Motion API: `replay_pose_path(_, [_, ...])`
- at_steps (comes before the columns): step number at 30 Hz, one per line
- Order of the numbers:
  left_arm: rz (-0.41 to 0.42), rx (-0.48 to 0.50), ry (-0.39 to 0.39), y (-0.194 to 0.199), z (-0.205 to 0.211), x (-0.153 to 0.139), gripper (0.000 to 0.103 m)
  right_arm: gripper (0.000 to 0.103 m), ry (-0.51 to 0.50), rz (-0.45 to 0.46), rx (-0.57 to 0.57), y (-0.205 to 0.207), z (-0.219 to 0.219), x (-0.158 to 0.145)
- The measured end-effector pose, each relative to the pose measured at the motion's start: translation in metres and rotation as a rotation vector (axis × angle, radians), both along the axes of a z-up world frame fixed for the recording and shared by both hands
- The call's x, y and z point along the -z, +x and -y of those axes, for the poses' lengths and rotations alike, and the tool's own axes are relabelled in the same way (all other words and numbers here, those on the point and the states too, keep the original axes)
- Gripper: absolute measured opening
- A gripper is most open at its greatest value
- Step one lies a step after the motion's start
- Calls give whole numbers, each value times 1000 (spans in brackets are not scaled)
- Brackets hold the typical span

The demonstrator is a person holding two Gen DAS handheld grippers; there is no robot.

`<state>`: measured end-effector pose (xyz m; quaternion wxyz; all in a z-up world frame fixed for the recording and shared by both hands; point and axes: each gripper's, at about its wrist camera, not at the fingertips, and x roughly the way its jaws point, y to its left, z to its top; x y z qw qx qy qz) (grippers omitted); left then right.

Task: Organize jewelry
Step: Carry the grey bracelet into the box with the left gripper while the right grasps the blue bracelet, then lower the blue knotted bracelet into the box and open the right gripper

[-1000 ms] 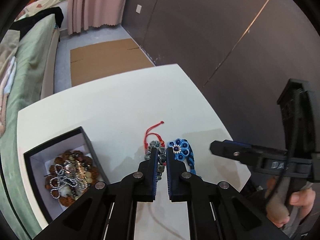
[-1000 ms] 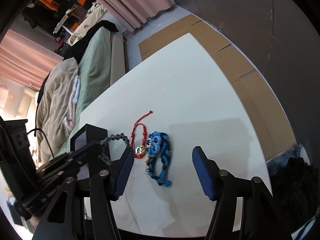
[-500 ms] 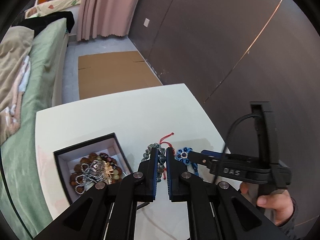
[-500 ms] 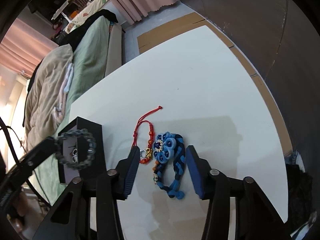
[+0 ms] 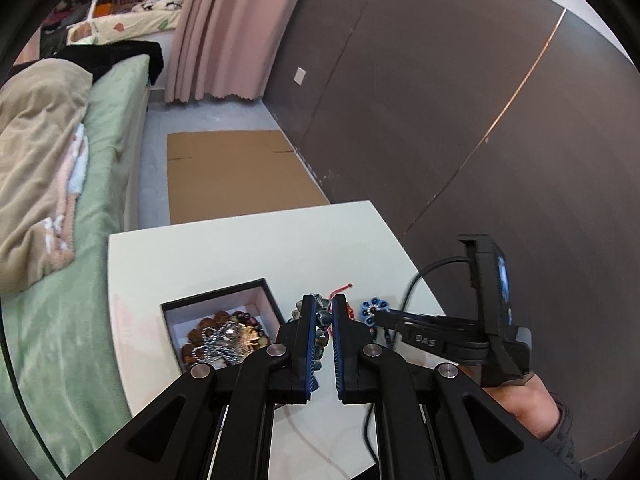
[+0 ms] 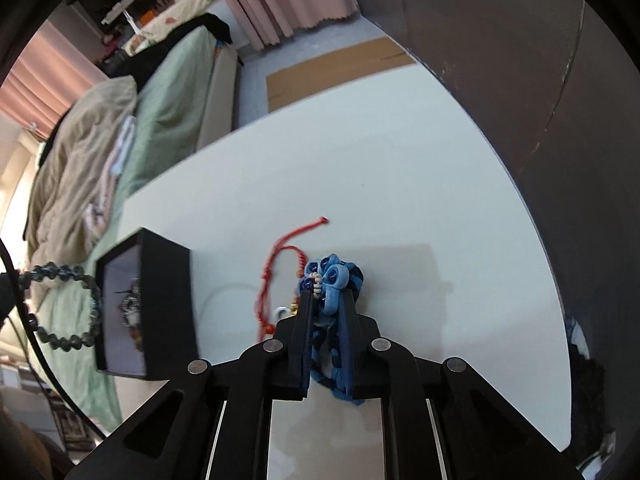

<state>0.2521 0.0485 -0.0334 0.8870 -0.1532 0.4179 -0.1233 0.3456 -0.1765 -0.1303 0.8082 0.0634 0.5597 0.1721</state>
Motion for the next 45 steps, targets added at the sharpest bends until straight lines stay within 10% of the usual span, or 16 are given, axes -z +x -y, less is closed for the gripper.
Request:
replay_pose_path(17, [-63, -80, 0, -12, -36, 8, 3, 13, 195, 155, -102, -41, -35, -83])
replay_pose_path(19, [-80, -94, 4, -11, -42, 11, 10, 13, 205, 167, -117, -45, -42, -86])
replay_pose_path(23, [-71, -141, -5, -16, -53, 12, 70, 13, 232, 171, -147, -49, -55, -89])
replay_pose_path(37, [-68, -190, -12, -21, -78, 12, 73, 14, 286, 187, -253, -57, -99, -89])
replay_pose_path(41, [-78, -182, -3, -19, -77, 14, 73, 64, 286, 141, -264, -55, -101, -87])
replay_pose_path(45, [-77, -174, 2, -18, -73, 14, 73, 67, 269, 140, -233, -55, -88, -85])
